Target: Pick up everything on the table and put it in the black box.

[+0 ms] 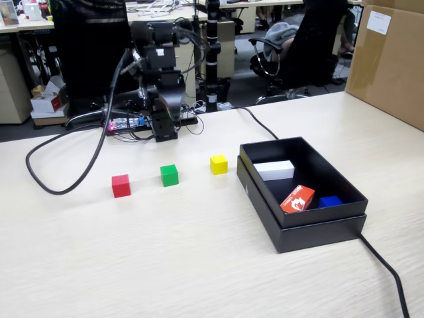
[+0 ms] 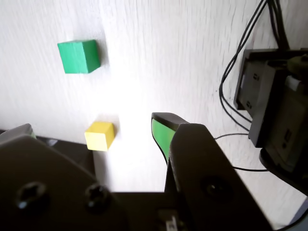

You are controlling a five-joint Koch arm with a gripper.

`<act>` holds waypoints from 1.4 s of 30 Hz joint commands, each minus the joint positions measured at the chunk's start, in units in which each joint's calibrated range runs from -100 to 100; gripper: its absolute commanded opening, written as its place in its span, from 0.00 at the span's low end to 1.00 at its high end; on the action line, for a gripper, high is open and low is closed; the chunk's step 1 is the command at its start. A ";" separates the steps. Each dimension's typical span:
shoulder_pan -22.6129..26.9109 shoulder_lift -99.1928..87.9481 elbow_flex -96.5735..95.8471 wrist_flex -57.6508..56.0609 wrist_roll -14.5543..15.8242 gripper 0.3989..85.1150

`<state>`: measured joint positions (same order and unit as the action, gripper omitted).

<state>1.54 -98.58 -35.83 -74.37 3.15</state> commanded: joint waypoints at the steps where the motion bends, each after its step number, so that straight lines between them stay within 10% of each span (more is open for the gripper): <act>1: -2.30 -0.05 5.00 -1.78 -3.17 0.56; 10: -13.09 11.89 10.62 -0.66 -12.36 0.56; 42: -22.08 70.64 26.85 13.33 -18.27 0.57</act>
<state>-20.29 -28.16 -12.92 -63.07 -15.12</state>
